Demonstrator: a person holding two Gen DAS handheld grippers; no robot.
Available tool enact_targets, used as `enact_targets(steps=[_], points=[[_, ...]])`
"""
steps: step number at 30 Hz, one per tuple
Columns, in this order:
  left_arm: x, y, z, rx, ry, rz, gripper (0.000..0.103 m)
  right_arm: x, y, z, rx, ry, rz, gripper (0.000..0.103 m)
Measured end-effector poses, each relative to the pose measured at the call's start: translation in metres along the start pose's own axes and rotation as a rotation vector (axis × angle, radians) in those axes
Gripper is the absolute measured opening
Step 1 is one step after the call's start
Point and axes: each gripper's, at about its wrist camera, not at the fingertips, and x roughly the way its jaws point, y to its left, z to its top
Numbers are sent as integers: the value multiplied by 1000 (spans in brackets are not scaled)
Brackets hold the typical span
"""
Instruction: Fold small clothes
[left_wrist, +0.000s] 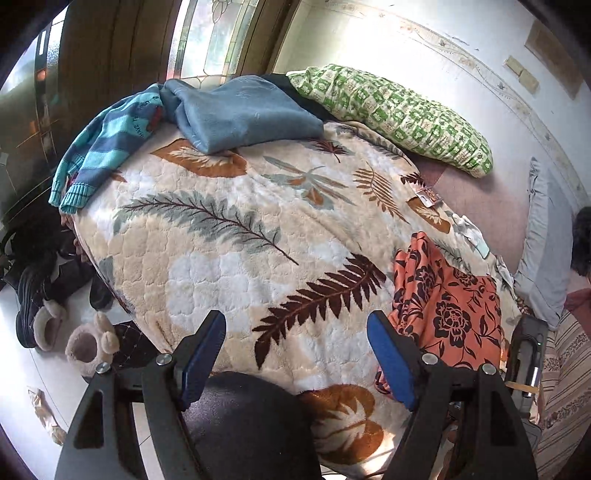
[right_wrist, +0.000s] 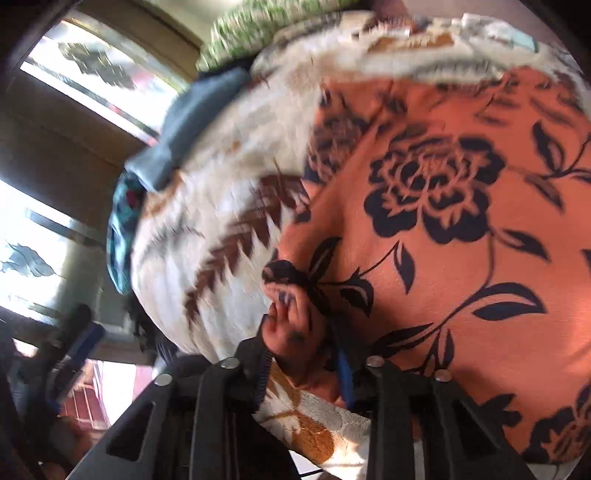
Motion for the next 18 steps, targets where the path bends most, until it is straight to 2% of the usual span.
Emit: enact_targets(steps=[1,3,5,7,10,11,13,14,15,16,17,18], points=[[-2,-6,1,18,-7,-21,79,-9,5,-6,-32,-61,13,59],[-4,-28,6,56,-16,-83,79,-36,9,-13,-43,-109,157,79],[-2,-58,11,109,-10,-167,79,-66,0,-19,-25,-149,225,79],[1,-93,16,175,-20,-250,79,-96,-21,-27,27,-208,216,79],[14,-142,16,279,-36,-283,80,-130,-77,-47,216,-288,222,79],[24,-154,12,313,-37,-293,84,-138,-95,-55,271,-310,227,79],[52,-170,-1,389,-4,-256,87,-152,-124,-70,358,-346,229,79],[75,-172,-10,410,48,-192,87,-159,-136,-73,381,-356,234,79],[104,-170,-20,434,121,-101,87,-164,-146,-79,403,-368,228,79],[135,-164,-32,456,227,30,87,-169,-156,-83,425,-381,218,79],[152,-153,-39,425,299,49,88,-172,-165,-87,442,-387,216,80],[146,-144,-35,349,270,13,89,-174,-175,-88,460,-384,216,79]])
